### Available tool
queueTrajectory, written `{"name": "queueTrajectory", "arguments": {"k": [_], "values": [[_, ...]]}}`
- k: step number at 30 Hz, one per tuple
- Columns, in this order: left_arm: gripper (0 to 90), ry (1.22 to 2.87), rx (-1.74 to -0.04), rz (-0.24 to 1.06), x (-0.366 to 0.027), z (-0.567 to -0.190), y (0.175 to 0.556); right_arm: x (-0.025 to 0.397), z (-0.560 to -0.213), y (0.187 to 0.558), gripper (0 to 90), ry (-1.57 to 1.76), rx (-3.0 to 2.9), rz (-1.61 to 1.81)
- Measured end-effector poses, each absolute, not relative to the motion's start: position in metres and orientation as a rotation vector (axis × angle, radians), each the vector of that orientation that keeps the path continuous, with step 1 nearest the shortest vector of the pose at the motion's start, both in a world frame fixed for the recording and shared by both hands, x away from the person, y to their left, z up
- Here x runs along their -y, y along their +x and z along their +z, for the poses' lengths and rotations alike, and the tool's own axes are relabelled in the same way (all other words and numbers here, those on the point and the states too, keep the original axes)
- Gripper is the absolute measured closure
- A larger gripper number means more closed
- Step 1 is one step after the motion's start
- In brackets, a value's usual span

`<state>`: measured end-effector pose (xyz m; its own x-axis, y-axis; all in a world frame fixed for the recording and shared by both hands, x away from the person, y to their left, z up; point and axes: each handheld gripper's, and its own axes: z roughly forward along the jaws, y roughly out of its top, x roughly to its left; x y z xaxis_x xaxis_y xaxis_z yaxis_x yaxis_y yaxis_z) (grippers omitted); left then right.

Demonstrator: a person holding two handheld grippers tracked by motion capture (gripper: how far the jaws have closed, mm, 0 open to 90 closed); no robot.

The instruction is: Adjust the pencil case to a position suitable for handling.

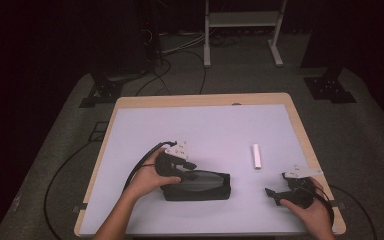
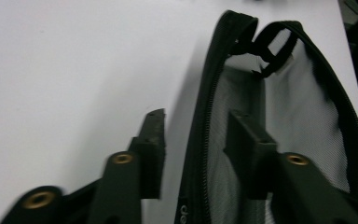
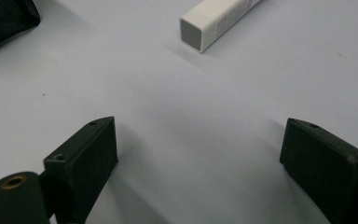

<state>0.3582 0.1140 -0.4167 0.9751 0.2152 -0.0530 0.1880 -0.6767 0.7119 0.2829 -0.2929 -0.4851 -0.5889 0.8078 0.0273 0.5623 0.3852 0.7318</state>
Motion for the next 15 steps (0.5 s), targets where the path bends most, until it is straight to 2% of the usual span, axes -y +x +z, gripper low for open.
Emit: {"name": "queueTrajectory", "arguments": {"k": [9, 15], "values": [[33.2, 2.311, -0.458, 0.113, -0.128, -0.411, 0.352, 0.293, -0.485, 0.283, 10.2, 1.197, -2.314, 1.031], [27.6, 2.267, -0.547, 0.141, -0.141, -0.406, 0.349, 0.293, -0.485, 0.283, 10.2, 1.197, -2.314, 1.031]]}}
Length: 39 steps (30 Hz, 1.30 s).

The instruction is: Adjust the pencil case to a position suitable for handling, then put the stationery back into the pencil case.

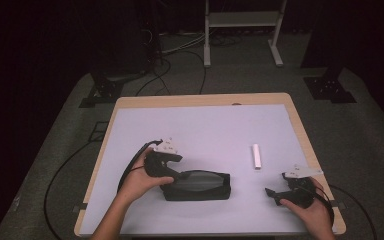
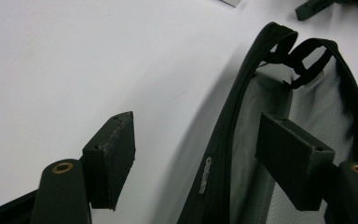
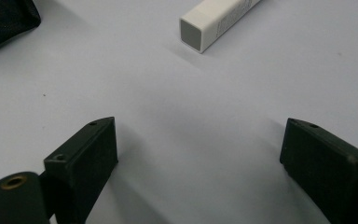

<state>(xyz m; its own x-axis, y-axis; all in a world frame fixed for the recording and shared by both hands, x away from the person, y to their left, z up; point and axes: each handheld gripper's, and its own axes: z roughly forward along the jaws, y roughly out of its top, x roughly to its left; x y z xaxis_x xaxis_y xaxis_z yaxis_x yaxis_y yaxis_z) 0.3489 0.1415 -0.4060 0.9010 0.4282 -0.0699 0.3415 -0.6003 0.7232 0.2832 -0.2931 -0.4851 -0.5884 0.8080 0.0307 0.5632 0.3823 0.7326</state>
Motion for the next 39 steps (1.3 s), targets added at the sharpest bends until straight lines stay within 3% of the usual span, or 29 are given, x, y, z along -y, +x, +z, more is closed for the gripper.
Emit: {"name": "queueTrajectory", "arguments": {"k": [11, 39], "values": [[23.5, 2.216, -0.682, 0.204, -0.169, -0.404, 0.338, 0.293, -0.485, 0.283, 10.2, 1.197, -2.314, 1.031], [20.7, 2.15, -0.814, 0.271, -0.227, -0.41, 0.302, 0.293, -0.485, 0.283, 10.2, 1.194, -2.316, 1.027]]}}
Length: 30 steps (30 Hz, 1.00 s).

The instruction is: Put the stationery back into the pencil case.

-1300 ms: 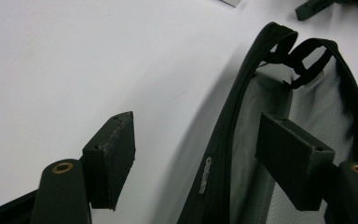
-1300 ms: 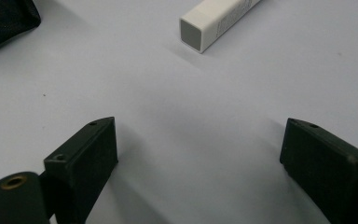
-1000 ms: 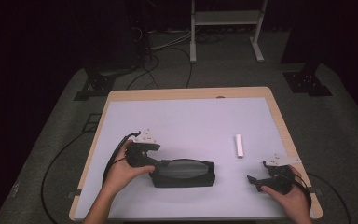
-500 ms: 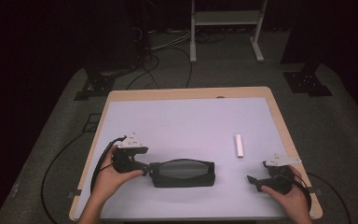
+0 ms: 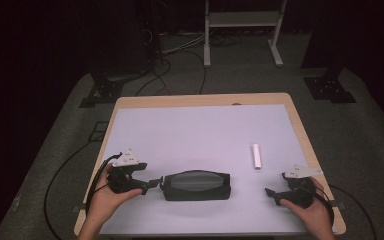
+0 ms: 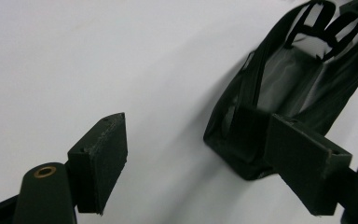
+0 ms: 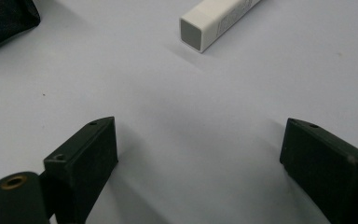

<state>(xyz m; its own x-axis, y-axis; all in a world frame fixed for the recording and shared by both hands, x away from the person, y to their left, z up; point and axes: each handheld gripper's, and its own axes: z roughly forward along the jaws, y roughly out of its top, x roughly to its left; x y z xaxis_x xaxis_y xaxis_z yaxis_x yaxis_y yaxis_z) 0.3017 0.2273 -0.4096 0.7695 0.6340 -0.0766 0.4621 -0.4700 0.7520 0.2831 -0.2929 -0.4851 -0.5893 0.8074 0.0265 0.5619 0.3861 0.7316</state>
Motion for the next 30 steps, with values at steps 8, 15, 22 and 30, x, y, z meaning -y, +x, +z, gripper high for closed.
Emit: {"name": "queueTrajectory", "arguments": {"k": [8, 15, 22, 30], "values": [[19.5, 2.145, -0.868, 0.271, -0.239, -0.422, 0.29, 0.292, -0.485, 0.283, 10.2, 1.19, -2.317, 1.018], [18.4, 2.155, -0.914, 0.308, -0.247, -0.437, 0.276, 0.292, -0.485, 0.283, 10.0, 1.185, -2.318, 1.011], [13.8, 2.165, -0.987, 0.377, -0.253, -0.452, 0.269, 0.292, -0.485, 0.283, 10.0, 1.185, -2.319, 1.013], [10.9, 2.185, -1.046, 0.442, -0.256, -0.468, 0.266, 0.292, -0.484, 0.282, 13.2, 1.196, -2.304, 1.015]]}}
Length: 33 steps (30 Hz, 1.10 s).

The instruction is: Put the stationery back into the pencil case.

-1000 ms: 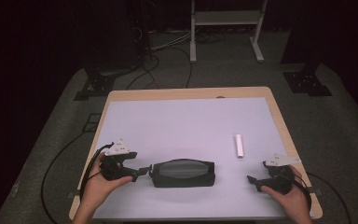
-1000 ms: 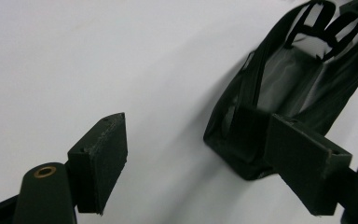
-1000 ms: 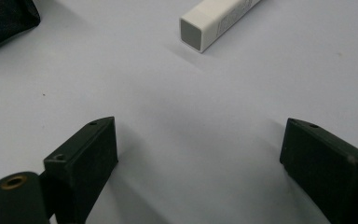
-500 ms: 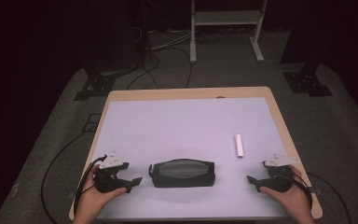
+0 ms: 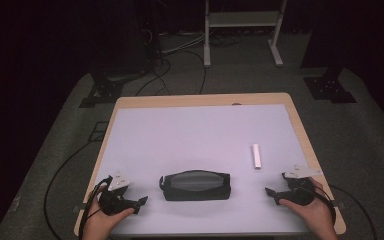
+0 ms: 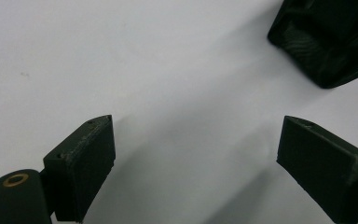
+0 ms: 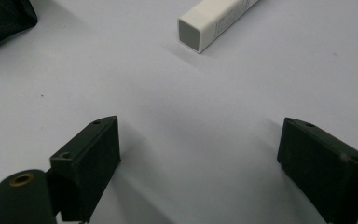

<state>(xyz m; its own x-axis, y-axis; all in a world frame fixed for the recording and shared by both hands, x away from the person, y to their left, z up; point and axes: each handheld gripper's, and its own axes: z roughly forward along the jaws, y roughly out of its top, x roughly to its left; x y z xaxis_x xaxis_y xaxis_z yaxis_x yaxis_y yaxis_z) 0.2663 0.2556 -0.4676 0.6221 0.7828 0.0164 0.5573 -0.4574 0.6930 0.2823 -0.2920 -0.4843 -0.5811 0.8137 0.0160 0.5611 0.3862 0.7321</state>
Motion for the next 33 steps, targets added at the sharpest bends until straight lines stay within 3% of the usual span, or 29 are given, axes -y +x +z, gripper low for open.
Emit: {"name": "queueTrajectory", "arguments": {"k": [4, 14, 33], "values": [[10.8, 2.187, -1.06, 0.437, -0.256, -0.473, 0.267, 0.292, -0.48, 0.281, 24.4, 1.208, -2.311, 1.016], [2.0, 2.163, -1.078, 0.476, -0.257, -0.478, 0.269, 0.289, -0.466, 0.287, 25.0, 1.255, -2.289, 1.034], [1.7, 2.149, -1.072, 0.475, -0.258, -0.48, 0.268, 0.276, -0.45, 0.314, 31.1, 1.29, -2.25, 1.053]]}}
